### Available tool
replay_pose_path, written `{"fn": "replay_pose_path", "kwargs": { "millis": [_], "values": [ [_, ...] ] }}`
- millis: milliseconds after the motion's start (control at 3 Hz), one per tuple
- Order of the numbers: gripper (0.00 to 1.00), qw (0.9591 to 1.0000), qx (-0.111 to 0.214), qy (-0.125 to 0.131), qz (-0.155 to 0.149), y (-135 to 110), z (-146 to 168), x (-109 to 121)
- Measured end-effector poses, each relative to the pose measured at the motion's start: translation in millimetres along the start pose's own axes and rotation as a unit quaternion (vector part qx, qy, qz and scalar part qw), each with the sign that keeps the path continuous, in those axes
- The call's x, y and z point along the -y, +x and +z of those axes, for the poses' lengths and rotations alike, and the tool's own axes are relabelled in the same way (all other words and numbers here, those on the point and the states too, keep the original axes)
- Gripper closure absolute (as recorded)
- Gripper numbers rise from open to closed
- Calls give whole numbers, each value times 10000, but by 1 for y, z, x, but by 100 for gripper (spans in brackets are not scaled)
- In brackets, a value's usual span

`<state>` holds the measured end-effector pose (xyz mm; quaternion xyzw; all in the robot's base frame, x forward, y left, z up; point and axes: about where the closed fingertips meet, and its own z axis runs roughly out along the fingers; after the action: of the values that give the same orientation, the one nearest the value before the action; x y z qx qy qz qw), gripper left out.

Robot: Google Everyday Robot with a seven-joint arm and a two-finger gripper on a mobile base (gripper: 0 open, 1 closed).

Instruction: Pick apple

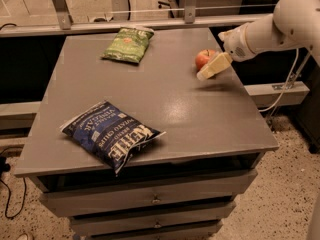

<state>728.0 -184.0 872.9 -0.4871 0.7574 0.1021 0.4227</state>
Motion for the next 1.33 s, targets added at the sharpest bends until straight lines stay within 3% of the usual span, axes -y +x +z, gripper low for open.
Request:
{"fn": "replay_pose_path", "kwargs": {
  "millis": [667,1000,1333],
  "values": [
    [40,9982,96,-52,584,10,16,16],
    [64,9963,237,-258,788,14,6,13],
    [87,9894,886,-858,770,-3,-17,-6]
  ]
}}
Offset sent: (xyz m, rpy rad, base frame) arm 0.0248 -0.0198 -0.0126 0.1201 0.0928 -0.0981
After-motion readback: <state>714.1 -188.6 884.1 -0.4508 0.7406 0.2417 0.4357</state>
